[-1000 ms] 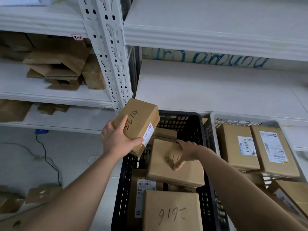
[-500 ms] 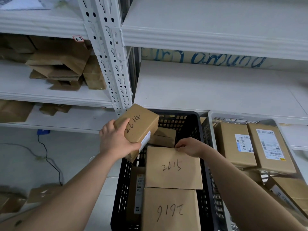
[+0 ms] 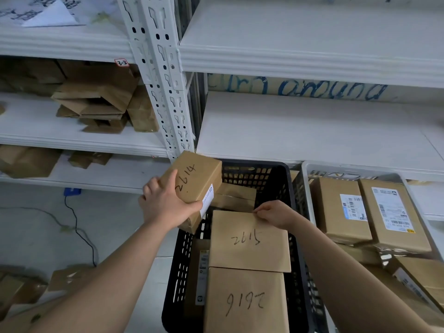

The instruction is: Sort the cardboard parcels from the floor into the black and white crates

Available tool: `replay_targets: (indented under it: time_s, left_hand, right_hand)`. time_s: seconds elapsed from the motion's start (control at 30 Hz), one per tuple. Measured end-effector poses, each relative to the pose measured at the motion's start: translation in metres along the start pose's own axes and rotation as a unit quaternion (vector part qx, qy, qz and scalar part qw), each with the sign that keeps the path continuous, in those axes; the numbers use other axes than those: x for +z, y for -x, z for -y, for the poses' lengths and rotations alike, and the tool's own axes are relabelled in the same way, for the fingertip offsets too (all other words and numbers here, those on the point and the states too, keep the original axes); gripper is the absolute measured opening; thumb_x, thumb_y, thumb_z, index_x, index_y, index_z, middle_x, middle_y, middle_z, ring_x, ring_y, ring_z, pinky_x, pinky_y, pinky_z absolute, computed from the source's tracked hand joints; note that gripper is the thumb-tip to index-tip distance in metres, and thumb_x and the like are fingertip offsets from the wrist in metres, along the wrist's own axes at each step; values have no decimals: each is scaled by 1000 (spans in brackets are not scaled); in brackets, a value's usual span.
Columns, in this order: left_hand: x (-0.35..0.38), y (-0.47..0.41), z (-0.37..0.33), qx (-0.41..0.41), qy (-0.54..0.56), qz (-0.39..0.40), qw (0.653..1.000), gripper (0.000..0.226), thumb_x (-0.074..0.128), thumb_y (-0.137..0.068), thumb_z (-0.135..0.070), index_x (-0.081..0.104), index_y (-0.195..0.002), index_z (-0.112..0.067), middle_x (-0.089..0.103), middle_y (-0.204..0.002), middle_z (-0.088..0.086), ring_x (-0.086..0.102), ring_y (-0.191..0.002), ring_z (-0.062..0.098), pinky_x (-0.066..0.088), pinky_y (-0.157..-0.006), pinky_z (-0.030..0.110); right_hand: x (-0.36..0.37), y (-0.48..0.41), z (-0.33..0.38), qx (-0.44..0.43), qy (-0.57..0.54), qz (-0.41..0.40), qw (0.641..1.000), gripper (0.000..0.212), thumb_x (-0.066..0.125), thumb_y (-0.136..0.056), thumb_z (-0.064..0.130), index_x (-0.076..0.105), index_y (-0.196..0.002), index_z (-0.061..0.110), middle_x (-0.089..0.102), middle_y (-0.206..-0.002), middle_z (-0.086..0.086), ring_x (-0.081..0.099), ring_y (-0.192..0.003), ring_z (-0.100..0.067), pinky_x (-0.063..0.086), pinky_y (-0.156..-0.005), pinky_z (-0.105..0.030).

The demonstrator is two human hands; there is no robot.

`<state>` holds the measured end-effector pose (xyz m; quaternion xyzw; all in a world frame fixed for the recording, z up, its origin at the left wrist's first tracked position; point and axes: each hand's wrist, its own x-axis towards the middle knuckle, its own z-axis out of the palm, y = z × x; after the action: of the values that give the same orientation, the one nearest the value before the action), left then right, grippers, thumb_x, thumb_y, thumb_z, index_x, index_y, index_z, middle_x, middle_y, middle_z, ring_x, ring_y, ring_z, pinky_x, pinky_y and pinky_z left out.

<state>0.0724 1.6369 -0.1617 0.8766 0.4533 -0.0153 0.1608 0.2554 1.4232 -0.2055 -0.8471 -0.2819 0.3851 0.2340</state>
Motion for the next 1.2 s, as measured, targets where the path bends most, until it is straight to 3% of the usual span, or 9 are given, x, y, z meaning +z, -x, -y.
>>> replay_targets:
  time_s: [0.23,0.4,0.5,0.67,0.77,0.87,0.93,1.03,1.2]
  left_hand:
    - [1,29,16,-5,-120,139,983,129,59,-54,-88,-12,-149,-38,26,-134,12,32,-124,29,31,-101,40]
    - [2,40,23,-26,-152,240,958,139,52,-45,-97,-27,-146,-43,16,-151,14,42,-127,32,37,-101,39]
    - [3,41,14,-5,-134,195,971,116,39,-58,-97,-2,-149,-40,21,-149,12,43,-127,31,35,-101,40]
    - [9,19,1,172,-140,61,973,76,43,-82,-75,37,-130,-16,5,-162,8,4,-149,27,9,-121,46]
    - [17,3,-5,243,-139,86,956,84,38,-83,-78,25,-147,-26,1,-164,1,-5,-150,22,-2,-121,48]
    - [24,-12,-18,246,-158,117,949,101,29,-72,-91,9,-154,-36,5,-163,-7,-5,-150,19,-9,-119,52]
    - [28,-21,-28,249,-166,107,948,107,34,-63,-95,23,-151,-36,24,-159,-7,9,-149,20,-5,-119,54]
    - [33,-33,-38,272,-176,81,943,96,41,-55,-96,54,-127,-33,52,-134,-7,38,-130,20,16,-116,47]
    - [42,-54,-49,275,-139,155,939,72,57,-53,-90,69,-92,-31,64,-100,-11,55,-100,14,40,-91,35]
  right_hand:
    - [3,-6,2,29,3,-24,999,25,56,-96,22,70,-110,7,67,-111,-9,61,-100,-21,45,-83,-26]
    - [8,-6,8,29,25,-29,999,25,54,-98,24,69,-109,7,65,-107,-9,60,-99,-21,45,-81,-27]
    - [10,-6,8,30,21,-30,999,24,53,-98,24,69,-108,9,65,-104,-9,61,-97,-21,47,-82,-29]
    - [9,-8,8,38,13,-36,999,24,53,-98,25,71,-98,9,67,-97,-10,63,-91,-21,49,-80,-29]
    - [7,-9,9,40,7,-37,998,26,54,-97,24,72,-97,5,69,-97,-13,63,-85,-20,47,-70,-23]
    - [4,-11,10,42,-2,-36,998,28,56,-96,25,73,-94,3,68,-90,-12,58,-75,-13,42,-60,-18]
    - [2,-14,11,53,-14,-32,998,29,61,-94,31,72,-84,7,64,-78,-3,56,-70,-9,39,-57,-18]
    - [0,-23,11,80,-45,-37,995,30,68,-88,41,65,-67,20,61,-68,5,57,-65,-7,40,-57,-19]
    - [3,-41,11,120,-27,-42,992,35,70,-82,54,67,-70,21,67,-71,5,64,-70,-9,44,-58,-22]
